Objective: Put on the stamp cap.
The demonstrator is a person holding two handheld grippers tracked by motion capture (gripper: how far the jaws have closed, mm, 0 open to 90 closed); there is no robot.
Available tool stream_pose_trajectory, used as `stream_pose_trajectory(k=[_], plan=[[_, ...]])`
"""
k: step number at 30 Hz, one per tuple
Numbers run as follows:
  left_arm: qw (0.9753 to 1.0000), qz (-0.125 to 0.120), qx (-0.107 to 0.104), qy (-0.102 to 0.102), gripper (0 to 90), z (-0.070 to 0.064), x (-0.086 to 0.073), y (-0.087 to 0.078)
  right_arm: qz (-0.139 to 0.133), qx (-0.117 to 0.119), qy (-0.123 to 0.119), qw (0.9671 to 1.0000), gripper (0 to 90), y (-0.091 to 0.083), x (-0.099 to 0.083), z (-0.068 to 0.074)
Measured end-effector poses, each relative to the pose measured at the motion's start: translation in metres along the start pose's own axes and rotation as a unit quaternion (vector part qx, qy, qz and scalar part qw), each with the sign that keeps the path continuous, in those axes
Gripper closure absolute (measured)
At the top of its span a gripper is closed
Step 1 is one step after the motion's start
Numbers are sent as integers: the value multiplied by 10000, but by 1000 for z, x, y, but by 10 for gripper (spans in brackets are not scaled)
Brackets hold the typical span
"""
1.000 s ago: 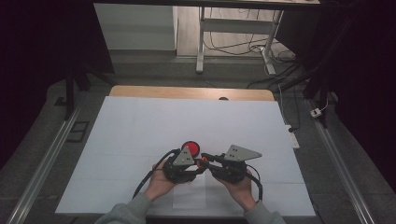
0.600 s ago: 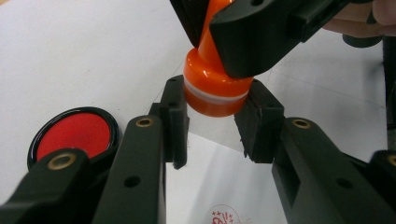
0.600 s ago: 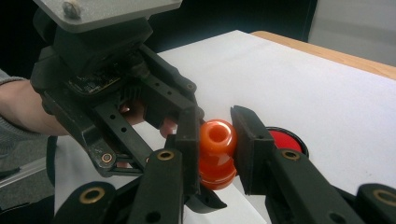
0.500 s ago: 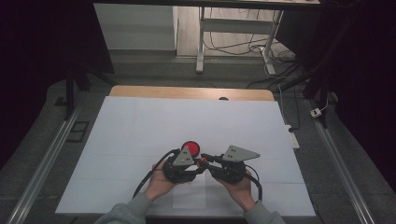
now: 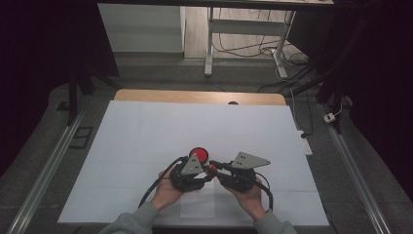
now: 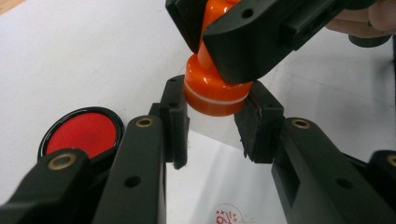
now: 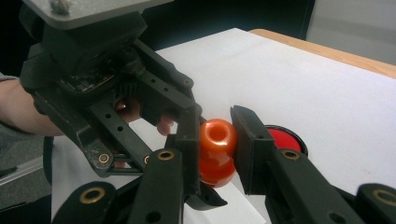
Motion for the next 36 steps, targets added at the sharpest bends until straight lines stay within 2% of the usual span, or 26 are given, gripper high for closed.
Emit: stream_pose_trajectory(k=[9,14,26,36], plan=[[9998,-70,152,117,649,-1,0,-1,-104,77,172,9998,723,0,-2,-1],[9997,-33,164,150,650,-1,-1,-1,-136,108,201,9996,725,0,-3,0],[9998,52,146,103,648,0,-4,2,-50,113,232,9997,724,3,-7,0],[10000,-42,53,-21,646,1,-5,3,16,19,137,9999,722,3,-6,0]])
Point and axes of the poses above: each handheld gripper's, and its own axes: y roughly forward along the jaws, x roughly out of its top, z roughly to its left, the point moved 8 cm from there along y, roughly forward along the jaws, and after that the axes turned 12 degrees about -y, right-handed, at the moved point
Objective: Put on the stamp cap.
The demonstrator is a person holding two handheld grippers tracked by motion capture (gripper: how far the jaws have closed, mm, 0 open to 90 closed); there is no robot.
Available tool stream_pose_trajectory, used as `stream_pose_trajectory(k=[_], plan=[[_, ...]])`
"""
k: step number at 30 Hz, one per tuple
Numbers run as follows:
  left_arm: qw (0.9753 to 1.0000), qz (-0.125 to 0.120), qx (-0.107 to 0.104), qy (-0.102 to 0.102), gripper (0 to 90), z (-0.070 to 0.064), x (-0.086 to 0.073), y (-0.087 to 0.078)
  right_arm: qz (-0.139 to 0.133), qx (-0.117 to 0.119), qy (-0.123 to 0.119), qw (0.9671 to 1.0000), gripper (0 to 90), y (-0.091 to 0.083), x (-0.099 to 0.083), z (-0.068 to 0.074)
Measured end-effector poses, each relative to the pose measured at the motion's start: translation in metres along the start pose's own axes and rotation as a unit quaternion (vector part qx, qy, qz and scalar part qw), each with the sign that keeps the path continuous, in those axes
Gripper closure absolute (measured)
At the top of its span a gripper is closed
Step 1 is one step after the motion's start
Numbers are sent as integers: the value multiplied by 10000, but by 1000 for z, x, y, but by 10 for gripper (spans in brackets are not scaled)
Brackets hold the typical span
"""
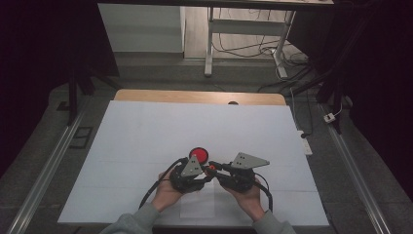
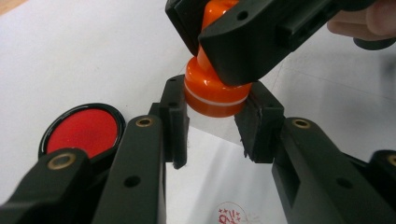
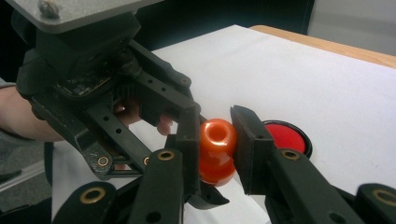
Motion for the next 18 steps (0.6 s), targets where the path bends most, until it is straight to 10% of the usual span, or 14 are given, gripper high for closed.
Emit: stream_pose_trajectory(k=[18], plan=[[10000,22,57,-48,601,3,-3,3,-75,-96,-27,9999,721,-2,2,-2]])
Point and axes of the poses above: each handheld gripper's, and its own axes: y roughly forward along the jaws, x roughly out of its top, z roughly to its left, the point moved 8 cm from there along y, roughly forward along the jaws, and after that the axes turned 12 degrees about -y, right-handed, at the moved point
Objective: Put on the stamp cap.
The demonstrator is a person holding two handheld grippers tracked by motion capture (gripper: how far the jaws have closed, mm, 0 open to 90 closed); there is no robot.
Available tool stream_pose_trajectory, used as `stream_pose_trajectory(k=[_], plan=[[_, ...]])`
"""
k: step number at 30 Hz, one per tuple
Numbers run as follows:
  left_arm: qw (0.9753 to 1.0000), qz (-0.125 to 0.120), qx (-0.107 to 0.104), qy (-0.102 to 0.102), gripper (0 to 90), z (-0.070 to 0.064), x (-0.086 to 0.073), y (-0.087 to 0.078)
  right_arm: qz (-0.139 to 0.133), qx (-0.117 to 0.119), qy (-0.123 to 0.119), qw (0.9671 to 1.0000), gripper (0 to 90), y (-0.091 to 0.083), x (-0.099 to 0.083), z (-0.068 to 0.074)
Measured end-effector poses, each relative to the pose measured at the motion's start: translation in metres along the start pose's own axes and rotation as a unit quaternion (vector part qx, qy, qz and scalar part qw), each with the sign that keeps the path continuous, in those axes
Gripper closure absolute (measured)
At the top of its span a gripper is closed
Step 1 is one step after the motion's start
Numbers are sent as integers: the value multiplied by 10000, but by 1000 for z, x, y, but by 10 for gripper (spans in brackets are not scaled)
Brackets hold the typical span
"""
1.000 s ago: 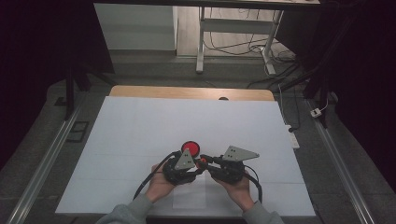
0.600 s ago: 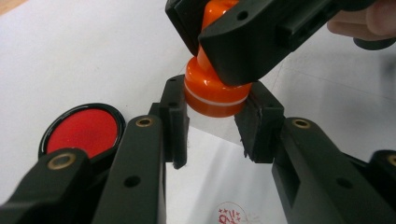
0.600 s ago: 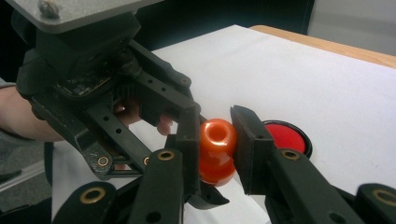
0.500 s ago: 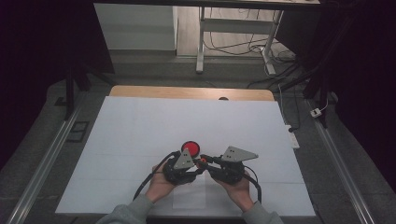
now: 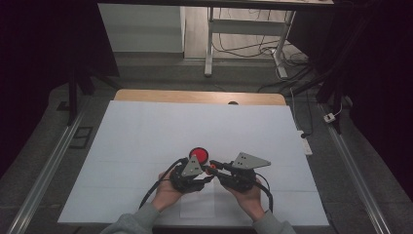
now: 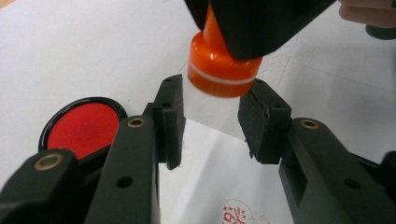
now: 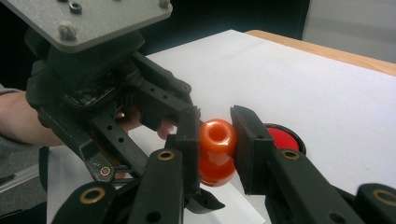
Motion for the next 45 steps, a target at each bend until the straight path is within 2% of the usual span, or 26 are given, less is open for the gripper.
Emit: stream_pose_trajectory(k=[12,20,27,32,38,45], plan=[[10000,-2,47,-74,455,3,0,0,-1,-1,1,10000,721,-1,0,-2],[9998,30,95,-162,377,7,-2,-7,-5,-33,0,10000,721,-2,0,-3],[9992,71,299,-267,336,18,-17,-31,-10,-80,15,10000,721,-5,0,-7],[9985,103,338,-413,325,25,-32,-49,7,-104,-7,9999,721,-6,-1,-8],[9970,33,465,-616,322,37,-43,-69,3,-156,-16,9999,721,-9,-1,-12],[9949,24,597,-814,322,48,-62,-90,15,-196,-12,9998,721,-12,-2,-15]])
Point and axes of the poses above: each handheld gripper's, and its own axes: y roughly forward along the jaws, x roughly out of its top, z roughly to its left, the point moved 8 cm from there along y, roughly forward along the jaws, and after that the axes turned 12 degrees about -y, right-handed, at the moved point
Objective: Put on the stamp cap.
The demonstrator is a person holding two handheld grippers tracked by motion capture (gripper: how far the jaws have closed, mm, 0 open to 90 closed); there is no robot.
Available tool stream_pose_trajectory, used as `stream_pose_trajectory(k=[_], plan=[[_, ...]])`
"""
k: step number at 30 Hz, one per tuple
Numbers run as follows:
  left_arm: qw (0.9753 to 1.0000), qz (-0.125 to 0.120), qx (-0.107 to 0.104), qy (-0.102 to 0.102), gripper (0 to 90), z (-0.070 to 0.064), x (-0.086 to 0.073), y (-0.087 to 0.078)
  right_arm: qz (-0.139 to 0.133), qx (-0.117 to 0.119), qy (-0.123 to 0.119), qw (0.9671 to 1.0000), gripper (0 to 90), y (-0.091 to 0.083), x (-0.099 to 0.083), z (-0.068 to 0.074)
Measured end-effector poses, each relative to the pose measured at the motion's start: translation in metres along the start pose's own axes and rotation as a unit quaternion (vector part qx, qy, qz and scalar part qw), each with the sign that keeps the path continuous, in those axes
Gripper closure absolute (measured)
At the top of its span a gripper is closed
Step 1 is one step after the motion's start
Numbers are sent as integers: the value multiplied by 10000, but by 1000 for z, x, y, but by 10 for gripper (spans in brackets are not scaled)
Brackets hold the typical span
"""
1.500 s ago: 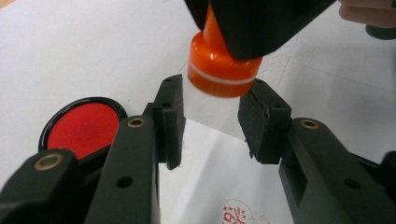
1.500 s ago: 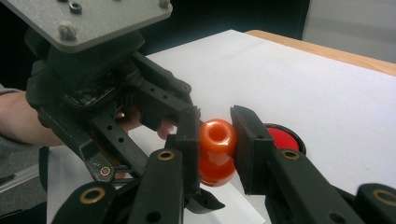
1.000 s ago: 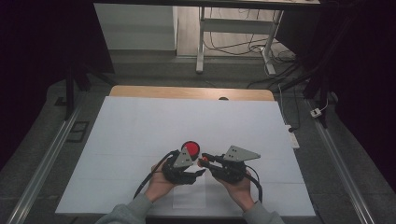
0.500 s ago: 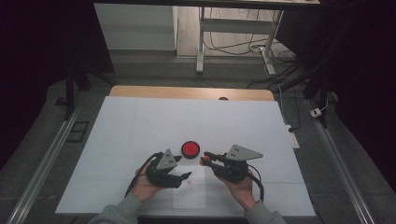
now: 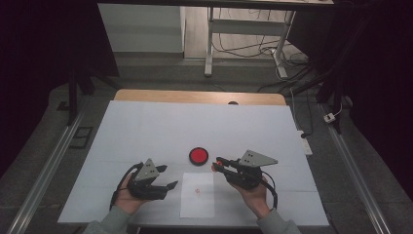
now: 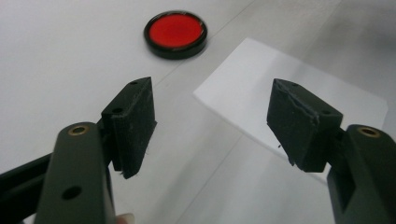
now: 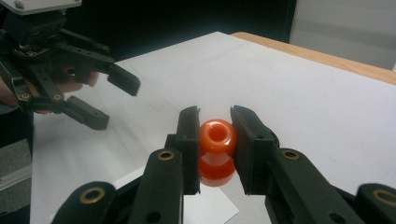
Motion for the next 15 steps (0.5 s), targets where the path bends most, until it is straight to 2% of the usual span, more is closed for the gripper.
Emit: stream_pose_trajectory(k=[10,15], plan=[[9993,-28,211,-313,322,23,-29,-29,7,-42,0,10000,721,-4,0,-5],[9986,-78,309,-433,322,33,-37,-38,14,-68,0,10000,721,-5,-1,-7]])
Point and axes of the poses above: each handheld gripper's, and its own axes: y roughly forward along the jaws, x roughly out of its top, z roughly to its left, the point moved 8 cm from there along y, roughly forward along the jaws, and after that the axes turned 12 degrees about -y, right-handed, at the moved point
